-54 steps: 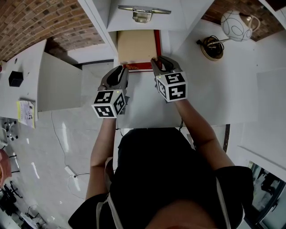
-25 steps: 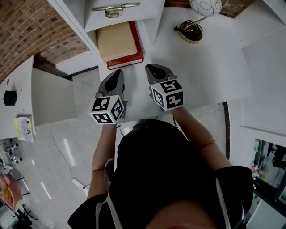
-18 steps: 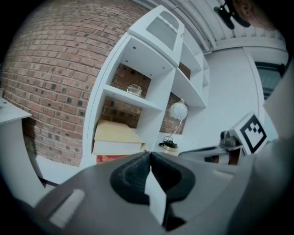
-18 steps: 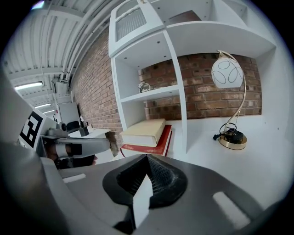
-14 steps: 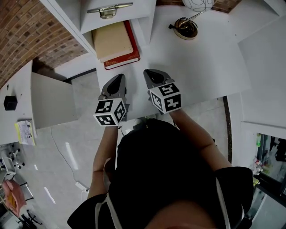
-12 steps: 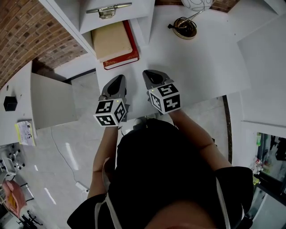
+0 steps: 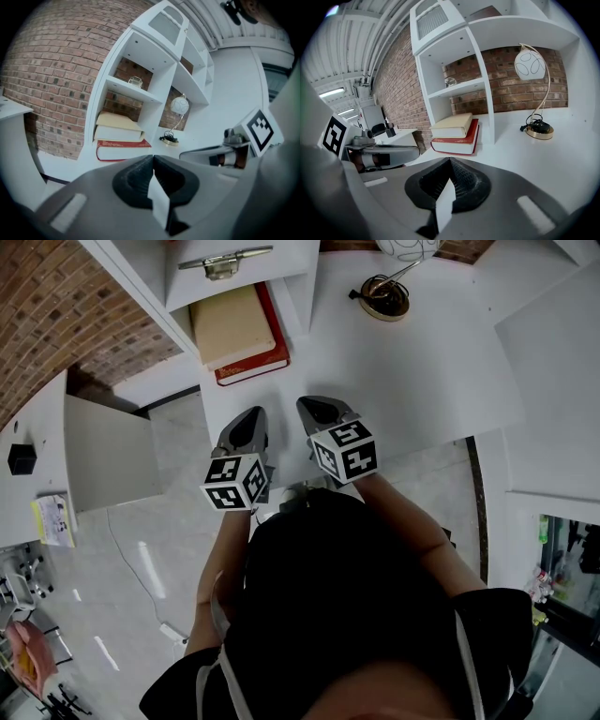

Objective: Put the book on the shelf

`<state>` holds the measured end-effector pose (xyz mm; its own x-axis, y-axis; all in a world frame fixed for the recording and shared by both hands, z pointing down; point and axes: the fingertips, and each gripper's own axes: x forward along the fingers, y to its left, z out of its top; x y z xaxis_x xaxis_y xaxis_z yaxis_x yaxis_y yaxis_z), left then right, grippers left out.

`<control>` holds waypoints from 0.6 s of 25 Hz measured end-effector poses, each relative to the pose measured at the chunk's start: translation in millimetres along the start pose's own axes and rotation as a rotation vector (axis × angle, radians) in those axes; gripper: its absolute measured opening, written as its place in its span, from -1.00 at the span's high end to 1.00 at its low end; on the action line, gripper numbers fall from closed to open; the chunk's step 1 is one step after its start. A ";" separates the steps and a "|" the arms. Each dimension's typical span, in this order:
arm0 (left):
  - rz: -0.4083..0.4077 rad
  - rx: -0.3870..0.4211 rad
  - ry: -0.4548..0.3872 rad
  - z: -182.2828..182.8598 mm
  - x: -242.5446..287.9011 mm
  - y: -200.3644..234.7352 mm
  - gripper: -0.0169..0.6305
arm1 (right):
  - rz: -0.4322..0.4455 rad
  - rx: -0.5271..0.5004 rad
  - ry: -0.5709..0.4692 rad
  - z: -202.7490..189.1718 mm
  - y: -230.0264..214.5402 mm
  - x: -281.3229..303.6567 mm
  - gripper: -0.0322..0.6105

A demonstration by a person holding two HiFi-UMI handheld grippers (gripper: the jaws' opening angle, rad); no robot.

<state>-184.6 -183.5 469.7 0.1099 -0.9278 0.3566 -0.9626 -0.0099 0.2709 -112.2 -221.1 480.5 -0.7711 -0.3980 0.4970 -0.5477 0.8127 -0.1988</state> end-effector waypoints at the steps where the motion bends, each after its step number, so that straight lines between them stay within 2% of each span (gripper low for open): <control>1: 0.000 -0.003 0.003 -1.8 -0.6 -0.3 0.92 | 0.000 0.002 0.008 -2.6 0.3 0.0 0.91; 6: 0.003 -0.013 0.015 -7.6 -2.7 -0.6 0.92 | -0.006 -0.012 0.042 -11.9 1.7 0.3 0.91; 15: 0.003 -0.025 0.024 -9.3 -3.0 1.1 0.92 | 0.004 -0.011 0.043 -14.2 4.1 2.3 0.91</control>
<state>-183.7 -177.2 477.3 0.1129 -0.9186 0.3788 -0.9565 0.0028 0.2918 -111.6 -212.7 492.8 -0.7586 -0.3758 0.5322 -0.5403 0.8194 -0.1916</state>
